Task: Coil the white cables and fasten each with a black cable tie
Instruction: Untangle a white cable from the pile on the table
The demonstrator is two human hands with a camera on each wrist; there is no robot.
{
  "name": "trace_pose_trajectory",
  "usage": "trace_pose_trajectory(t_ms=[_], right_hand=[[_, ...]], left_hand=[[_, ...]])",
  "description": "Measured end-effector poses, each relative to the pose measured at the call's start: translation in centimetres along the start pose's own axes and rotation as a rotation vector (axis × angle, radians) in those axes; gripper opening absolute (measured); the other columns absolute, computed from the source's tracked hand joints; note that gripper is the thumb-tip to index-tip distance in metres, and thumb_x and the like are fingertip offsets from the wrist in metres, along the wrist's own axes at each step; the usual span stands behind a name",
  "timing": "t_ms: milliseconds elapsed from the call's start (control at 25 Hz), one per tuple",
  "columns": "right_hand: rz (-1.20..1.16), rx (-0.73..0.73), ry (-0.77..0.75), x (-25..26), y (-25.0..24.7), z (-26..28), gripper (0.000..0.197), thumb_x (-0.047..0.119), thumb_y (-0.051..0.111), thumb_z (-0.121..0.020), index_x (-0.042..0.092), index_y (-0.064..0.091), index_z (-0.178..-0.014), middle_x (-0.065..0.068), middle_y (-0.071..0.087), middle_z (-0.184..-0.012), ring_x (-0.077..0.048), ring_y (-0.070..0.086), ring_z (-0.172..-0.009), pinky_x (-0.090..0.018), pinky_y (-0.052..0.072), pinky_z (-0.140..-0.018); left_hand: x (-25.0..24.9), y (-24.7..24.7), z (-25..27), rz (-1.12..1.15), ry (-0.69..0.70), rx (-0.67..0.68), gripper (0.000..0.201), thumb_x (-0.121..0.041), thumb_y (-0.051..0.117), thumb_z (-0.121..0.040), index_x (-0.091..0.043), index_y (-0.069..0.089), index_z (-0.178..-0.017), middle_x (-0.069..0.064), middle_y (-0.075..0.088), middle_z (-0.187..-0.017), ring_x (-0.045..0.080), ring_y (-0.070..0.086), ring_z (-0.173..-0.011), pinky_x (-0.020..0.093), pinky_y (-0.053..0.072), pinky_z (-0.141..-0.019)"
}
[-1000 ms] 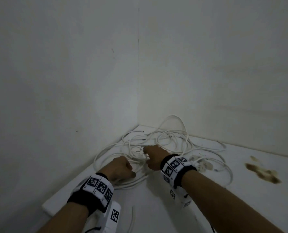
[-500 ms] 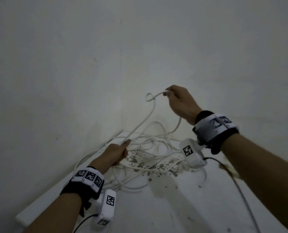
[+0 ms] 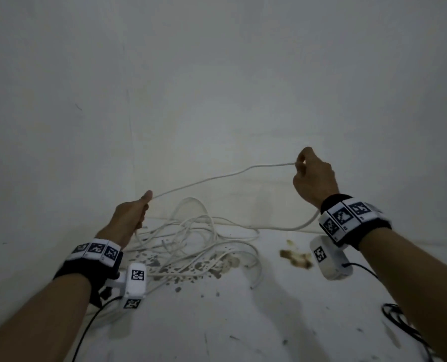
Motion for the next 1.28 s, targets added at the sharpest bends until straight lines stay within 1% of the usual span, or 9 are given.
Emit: trace_pose_trajectory(t_ms=[160,240,360,520,760,840,920,1080,1280], right_hand=[[0.012,0.104,-0.056,-2.0,1.5,0.5,0.02,0.032,0.052,-0.1,0.013,0.056,-0.096,-0.01,0.062,-0.092,-0.03,0.056,-0.077,-0.034,0.043,-0.065],[0.099,0.143,-0.109,-3.5,1.9,1.2,0.028,0.044,0.054,-0.098,0.018,0.062,-0.09,-0.005,0.06,-0.084,-0.028,0.055,-0.072,-0.032,0.042,-0.061],[0.157,0.182,-0.086,-7.3,2.9,3.7,0.03,0.049,0.056,-0.095,0.024,0.066,-0.084,-0.005,0.064,-0.076,-0.03,0.064,-0.074,-0.03,0.046,-0.059],[0.287,0.337,-0.056,-10.0,6.6,8.0,0.03,0.049,0.052,-0.097,0.025,0.07,-0.094,-0.005,0.073,-0.089,-0.028,0.068,-0.087,-0.03,0.049,-0.065],[0.331,0.284,0.193,-12.4,7.6,9.3,0.035,0.042,0.046,-0.1,0.019,0.056,-0.076,-0.004,0.064,-0.079,-0.029,0.066,-0.081,-0.029,0.044,-0.064],[0.246,0.385,0.2,-12.9,8.5,8.7,0.024,0.04,0.052,-0.098,0.02,0.065,-0.103,-0.007,0.069,-0.104,-0.029,0.066,-0.1,-0.027,0.045,-0.076],[-0.005,0.443,0.193,-11.7,9.6,8.1,0.048,0.04,0.059,-0.095,0.02,0.051,-0.139,-0.01,0.06,-0.133,-0.025,0.059,-0.118,-0.025,0.043,-0.094],[-0.249,0.385,0.028,-7.4,12.0,5.5,0.071,0.047,0.05,-0.099,0.026,0.016,-0.158,-0.009,0.026,-0.158,-0.025,0.024,-0.147,-0.044,0.025,-0.119],[-0.5,0.099,0.036,-6.2,13.3,4.9,0.029,0.032,0.054,-0.1,0.022,0.048,-0.127,-0.004,0.049,-0.125,-0.02,0.049,-0.119,-0.024,0.038,-0.091]], left_hand=[[1.0,4.3,-0.2,0.534,-0.174,0.219,0.033,-0.028,0.041,-0.101,-0.02,0.042,-0.069,-0.009,0.035,-0.044,0.008,0.03,-0.037,0.019,0.029,-0.042],[0.7,4.9,-0.3,0.775,-0.195,0.287,0.013,-0.012,0.059,-0.076,-0.017,0.047,-0.074,-0.008,0.036,-0.046,0.008,0.031,-0.035,0.017,0.031,-0.041],[-0.5,5.6,-0.8,0.933,-0.167,0.33,0.045,-0.009,0.072,-0.044,-0.011,0.055,-0.086,-0.009,0.036,-0.048,0.006,0.026,-0.032,0.016,0.024,-0.033],[-2.5,8.6,-1.5,1.002,-0.137,0.268,0.013,-0.007,0.044,-0.095,-0.001,0.056,-0.097,-0.008,0.04,-0.054,0.007,0.025,-0.032,0.016,0.026,-0.036],[-6.2,12.7,-1.1,0.288,-0.03,0.369,0.026,-0.022,0.037,-0.093,-0.012,0.06,-0.098,-0.009,0.034,-0.051,0.006,0.02,-0.034,0.015,0.015,-0.035],[-6.6,13.6,-1.2,0.113,-0.004,0.398,0.027,-0.025,0.037,-0.093,-0.011,0.059,-0.086,-0.009,0.032,-0.051,0.006,0.02,-0.034,0.016,0.013,-0.034],[-6.3,15.1,-0.7,0.069,0.002,0.441,0.027,-0.021,0.038,-0.095,-0.009,0.06,-0.087,-0.008,0.032,-0.052,0.006,0.02,-0.036,0.019,0.013,-0.036],[-4.4,19.1,2.0,0.142,-0.054,0.613,0.027,-0.02,0.038,-0.102,-0.006,0.061,-0.098,-0.009,0.036,-0.053,0.004,0.021,-0.037,0.02,0.013,-0.04],[-1.9,21.2,5.3,0.451,-0.17,0.748,0.026,-0.031,0.049,-0.094,-0.009,0.063,-0.098,-0.008,0.04,-0.056,0.003,0.023,-0.035,0.019,0.015,-0.037]])
Point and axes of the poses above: each hand's wrist, its own z-axis away from the middle knuckle, its own y-axis out of the palm, x = y × z, the point moved 3 cm from there along -z, towards the middle knuckle
